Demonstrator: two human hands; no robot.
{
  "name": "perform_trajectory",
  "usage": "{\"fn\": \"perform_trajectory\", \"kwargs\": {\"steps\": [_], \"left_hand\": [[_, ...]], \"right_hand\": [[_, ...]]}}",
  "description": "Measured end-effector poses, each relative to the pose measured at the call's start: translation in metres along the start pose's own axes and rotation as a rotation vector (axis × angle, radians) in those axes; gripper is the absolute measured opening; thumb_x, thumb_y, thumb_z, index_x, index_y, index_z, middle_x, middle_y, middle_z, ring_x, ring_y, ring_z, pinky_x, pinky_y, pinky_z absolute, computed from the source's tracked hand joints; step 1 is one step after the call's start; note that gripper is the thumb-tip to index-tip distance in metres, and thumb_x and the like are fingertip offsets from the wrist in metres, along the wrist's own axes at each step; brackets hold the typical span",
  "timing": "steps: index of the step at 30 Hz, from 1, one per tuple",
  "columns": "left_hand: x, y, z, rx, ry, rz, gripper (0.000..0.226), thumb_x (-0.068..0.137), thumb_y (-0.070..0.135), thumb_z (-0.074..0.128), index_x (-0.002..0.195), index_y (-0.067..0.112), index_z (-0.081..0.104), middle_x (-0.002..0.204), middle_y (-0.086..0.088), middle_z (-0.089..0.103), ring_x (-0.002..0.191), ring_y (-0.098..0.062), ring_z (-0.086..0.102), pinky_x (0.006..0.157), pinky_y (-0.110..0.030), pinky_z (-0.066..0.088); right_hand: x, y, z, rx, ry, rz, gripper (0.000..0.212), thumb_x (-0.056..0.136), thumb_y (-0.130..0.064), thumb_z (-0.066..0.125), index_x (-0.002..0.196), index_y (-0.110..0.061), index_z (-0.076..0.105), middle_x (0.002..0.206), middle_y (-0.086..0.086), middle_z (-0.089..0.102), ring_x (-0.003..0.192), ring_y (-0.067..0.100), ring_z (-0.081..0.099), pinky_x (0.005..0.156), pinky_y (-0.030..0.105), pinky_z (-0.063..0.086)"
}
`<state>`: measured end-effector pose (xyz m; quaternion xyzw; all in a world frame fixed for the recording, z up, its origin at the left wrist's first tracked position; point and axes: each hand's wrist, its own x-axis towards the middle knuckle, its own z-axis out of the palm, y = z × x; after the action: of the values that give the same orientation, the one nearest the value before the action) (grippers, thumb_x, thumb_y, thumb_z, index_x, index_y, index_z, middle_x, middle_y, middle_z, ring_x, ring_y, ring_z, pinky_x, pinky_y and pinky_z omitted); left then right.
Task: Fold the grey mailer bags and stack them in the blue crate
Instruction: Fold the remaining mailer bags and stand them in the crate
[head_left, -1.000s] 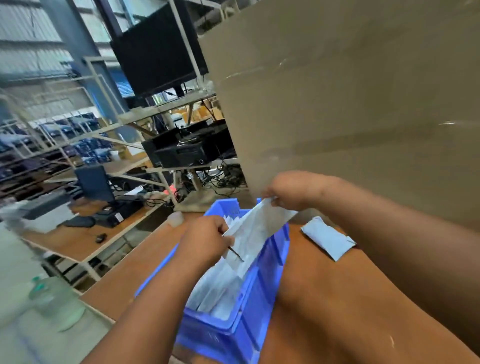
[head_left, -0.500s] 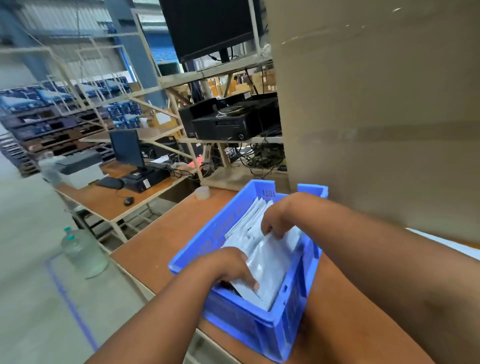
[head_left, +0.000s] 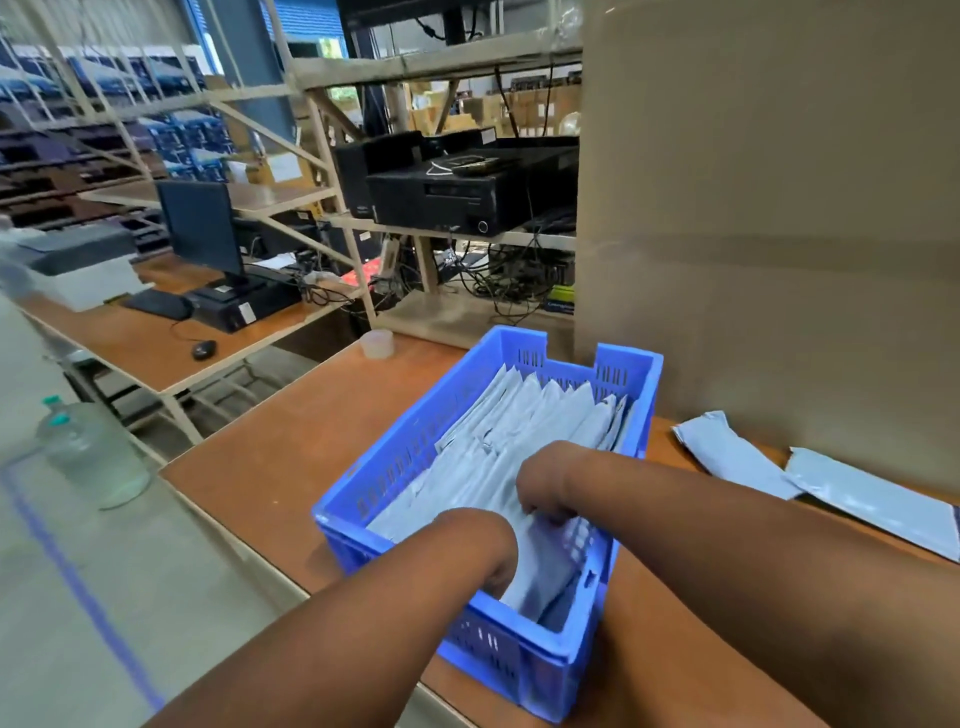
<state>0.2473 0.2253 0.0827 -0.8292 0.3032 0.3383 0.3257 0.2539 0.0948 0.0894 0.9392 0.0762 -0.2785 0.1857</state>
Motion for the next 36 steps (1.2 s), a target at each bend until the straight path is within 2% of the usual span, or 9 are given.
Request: {"fn": "perform_trajectory", "kwargs": {"steps": [5, 9, 14, 16, 20, 22, 24, 30, 36], "left_hand": [[0.004, -0.016, 0.004, -0.139, 0.207, -0.113, 0.017, 0.095, 0.025, 0.070, 0.112, 0.027, 0.069, 0.112, 0.005, 0.066, 0.097, -0.026, 0.061, 0.082, -0.036, 0.049], [0.000, -0.021, 0.006, -0.181, 0.123, -0.153, 0.011, 0.093, 0.030, 0.071, 0.104, 0.028, 0.068, 0.096, 0.005, 0.063, 0.093, -0.025, 0.064, 0.083, -0.034, 0.051], [-0.006, -0.019, 0.006, -0.208, 0.175, -0.168, 0.012, 0.095, 0.030, 0.072, 0.105, 0.026, 0.068, 0.090, 0.004, 0.060, 0.083, -0.024, 0.060, 0.081, -0.035, 0.050], [-0.007, -0.021, 0.006, -0.233, 0.198, -0.182, 0.028, 0.089, 0.041, 0.082, 0.109, 0.027, 0.069, 0.093, 0.004, 0.063, 0.084, -0.024, 0.063, 0.079, -0.035, 0.051], [-0.013, -0.022, -0.008, -0.260, 0.364, -0.199, 0.060, 0.065, 0.060, 0.095, 0.108, 0.028, 0.070, 0.101, 0.007, 0.069, 0.090, -0.022, 0.071, 0.082, -0.034, 0.057], [-0.020, -0.020, -0.022, -0.260, 0.465, -0.179, 0.059, 0.063, 0.065, 0.093, 0.099, 0.027, 0.068, 0.092, 0.008, 0.065, 0.082, -0.020, 0.068, 0.077, -0.032, 0.054], [-0.030, -0.015, -0.041, -0.197, 0.574, -0.135, 0.063, 0.067, 0.066, 0.090, 0.109, 0.026, 0.067, 0.098, 0.004, 0.062, 0.094, -0.023, 0.070, 0.075, -0.035, 0.050], [-0.053, 0.031, -0.114, 0.015, 0.942, 0.006, 0.027, 0.090, 0.037, 0.070, 0.115, 0.025, 0.068, 0.118, 0.000, 0.069, 0.111, -0.025, 0.068, 0.077, -0.037, 0.040], [-0.055, 0.112, -0.174, 0.117, 1.134, 0.123, 0.023, 0.092, 0.029, 0.065, 0.110, 0.017, 0.073, 0.113, -0.006, 0.074, 0.108, -0.031, 0.072, 0.086, -0.036, 0.053]], "right_hand": [[0.010, -0.003, -0.003, -0.073, 0.173, 0.015, 0.020, 0.087, -0.018, 0.072, 0.105, -0.023, 0.077, 0.099, -0.001, 0.071, 0.092, 0.031, 0.070, 0.073, 0.032, 0.051], [0.009, -0.006, -0.008, -0.141, 0.183, 0.047, 0.011, 0.087, -0.010, 0.069, 0.093, -0.019, 0.072, 0.077, -0.005, 0.054, 0.077, 0.028, 0.061, 0.066, 0.032, 0.048], [0.009, -0.007, -0.005, -0.059, 0.169, 0.085, 0.021, 0.085, -0.024, 0.077, 0.106, -0.023, 0.075, 0.101, -0.002, 0.065, 0.095, 0.027, 0.065, 0.069, 0.035, 0.047], [0.007, -0.004, -0.005, -0.011, 0.201, 0.085, 0.030, 0.084, -0.033, 0.081, 0.111, -0.023, 0.076, 0.112, 0.000, 0.065, 0.103, 0.028, 0.066, 0.069, 0.036, 0.045], [-0.007, 0.011, -0.008, 0.076, 0.181, 0.091, 0.021, 0.086, -0.036, 0.079, 0.100, -0.022, 0.073, 0.093, -0.002, 0.067, 0.088, 0.026, 0.065, 0.069, 0.035, 0.054], [-0.022, 0.025, -0.009, 0.155, 0.231, 0.106, 0.022, 0.088, -0.038, 0.077, 0.105, -0.023, 0.072, 0.098, -0.002, 0.070, 0.090, 0.026, 0.066, 0.073, 0.036, 0.057], [-0.041, 0.044, -0.007, 0.245, 0.310, 0.135, 0.028, 0.091, -0.040, 0.075, 0.115, -0.026, 0.071, 0.111, -0.002, 0.069, 0.102, 0.025, 0.066, 0.075, 0.036, 0.051], [-0.113, 0.112, 0.025, 0.386, 0.446, 0.274, 0.034, 0.096, -0.045, 0.068, 0.125, -0.028, 0.070, 0.126, 0.000, 0.068, 0.117, 0.027, 0.064, 0.087, 0.037, 0.051], [-0.179, 0.164, 0.105, 0.528, 0.511, 0.483, 0.034, 0.097, -0.044, 0.069, 0.127, -0.027, 0.072, 0.127, 0.006, 0.069, 0.118, 0.032, 0.066, 0.086, 0.033, 0.052]]}}
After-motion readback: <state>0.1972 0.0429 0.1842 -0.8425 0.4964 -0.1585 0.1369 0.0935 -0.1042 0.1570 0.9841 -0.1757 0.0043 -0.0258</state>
